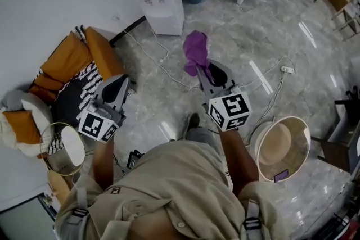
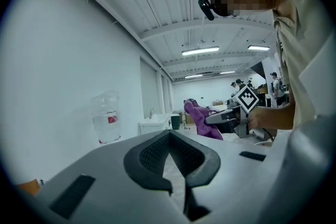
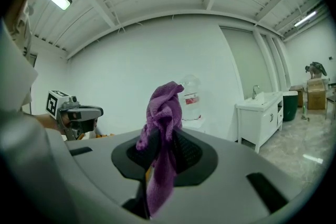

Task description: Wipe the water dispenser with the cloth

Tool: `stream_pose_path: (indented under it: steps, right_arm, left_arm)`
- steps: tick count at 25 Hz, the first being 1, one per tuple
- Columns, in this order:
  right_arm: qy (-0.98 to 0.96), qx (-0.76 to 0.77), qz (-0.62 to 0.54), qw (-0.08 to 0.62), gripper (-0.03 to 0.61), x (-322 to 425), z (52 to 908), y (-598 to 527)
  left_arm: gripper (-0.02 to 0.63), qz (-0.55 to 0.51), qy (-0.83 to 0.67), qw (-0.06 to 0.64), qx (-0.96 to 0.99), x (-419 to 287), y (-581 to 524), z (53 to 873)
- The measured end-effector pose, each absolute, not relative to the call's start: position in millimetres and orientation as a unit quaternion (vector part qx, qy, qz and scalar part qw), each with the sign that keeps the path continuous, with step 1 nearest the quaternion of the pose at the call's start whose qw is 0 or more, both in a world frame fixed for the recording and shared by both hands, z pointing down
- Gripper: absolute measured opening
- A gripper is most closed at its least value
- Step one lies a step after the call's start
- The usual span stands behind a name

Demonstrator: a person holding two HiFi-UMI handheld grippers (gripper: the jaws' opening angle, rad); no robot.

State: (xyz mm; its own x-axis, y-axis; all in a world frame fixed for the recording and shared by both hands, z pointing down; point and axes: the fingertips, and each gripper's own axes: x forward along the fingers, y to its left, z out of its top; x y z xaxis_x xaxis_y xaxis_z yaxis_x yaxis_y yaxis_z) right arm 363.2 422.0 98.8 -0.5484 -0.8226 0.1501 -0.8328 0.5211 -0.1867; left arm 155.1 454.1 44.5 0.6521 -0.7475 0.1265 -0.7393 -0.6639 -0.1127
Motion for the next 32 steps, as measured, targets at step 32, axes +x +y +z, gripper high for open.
stream_pose_path:
  steps: [32]
  right_arm:
    - [-0.842, 0.526, 0.116, 0.024, 0.078, 339.3, 86.1, 300.8]
  left_arm:
    - [0.015, -0.009, 0.362, 0.023, -0.932, 125.7, 284.5, 0.4]
